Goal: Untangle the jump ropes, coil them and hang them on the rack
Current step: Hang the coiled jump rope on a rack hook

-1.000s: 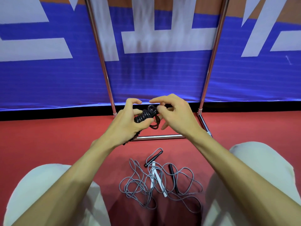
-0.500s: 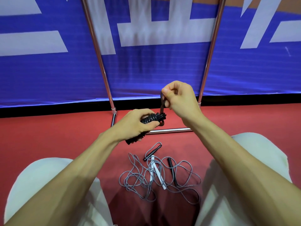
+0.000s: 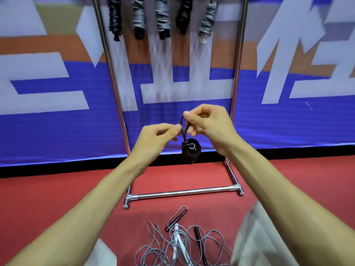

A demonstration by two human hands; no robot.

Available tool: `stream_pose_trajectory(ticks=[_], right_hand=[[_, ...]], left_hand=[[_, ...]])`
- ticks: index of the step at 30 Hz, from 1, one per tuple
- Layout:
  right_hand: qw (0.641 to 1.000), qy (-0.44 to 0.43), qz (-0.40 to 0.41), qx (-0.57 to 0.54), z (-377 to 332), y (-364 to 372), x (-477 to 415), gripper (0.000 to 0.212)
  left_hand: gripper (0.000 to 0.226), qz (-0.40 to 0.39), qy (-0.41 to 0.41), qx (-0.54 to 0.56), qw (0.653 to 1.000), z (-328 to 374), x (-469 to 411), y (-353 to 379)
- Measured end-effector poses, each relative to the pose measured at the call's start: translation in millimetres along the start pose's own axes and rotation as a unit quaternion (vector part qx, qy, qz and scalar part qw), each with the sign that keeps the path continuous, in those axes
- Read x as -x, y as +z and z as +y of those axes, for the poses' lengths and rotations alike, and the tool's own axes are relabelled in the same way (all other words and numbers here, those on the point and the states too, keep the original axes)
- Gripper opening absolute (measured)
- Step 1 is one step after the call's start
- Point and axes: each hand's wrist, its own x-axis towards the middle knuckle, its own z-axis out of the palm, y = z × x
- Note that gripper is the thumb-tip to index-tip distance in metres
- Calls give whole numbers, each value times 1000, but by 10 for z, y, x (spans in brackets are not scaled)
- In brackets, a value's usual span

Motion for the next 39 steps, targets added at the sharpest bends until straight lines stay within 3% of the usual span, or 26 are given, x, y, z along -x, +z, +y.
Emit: stream_pose_trajectory(ticks=[2, 10, 18, 28, 39], right_hand=[[1000, -17, 12, 12, -198, -80, -90, 17], [968, -135, 115, 180, -868, -405, -560, 24], [984, -160, 70, 43, -1229, -710, -1134, 21], [969, -170, 176, -1, -1483, -1233, -2373, 6], [954, -156, 245, 73, -1848, -1802, -3579, 4]], left_hand=[[5, -2, 35, -7, 999, 249, -112, 20], [11, 28, 86, -66, 994, 1120, -751, 46], [6, 54, 127, -47, 989, 1637, -1440, 93], [13, 79, 179, -64, 979, 2047, -2849, 410], [15, 124, 184, -20, 975, 2453, -4104, 828]])
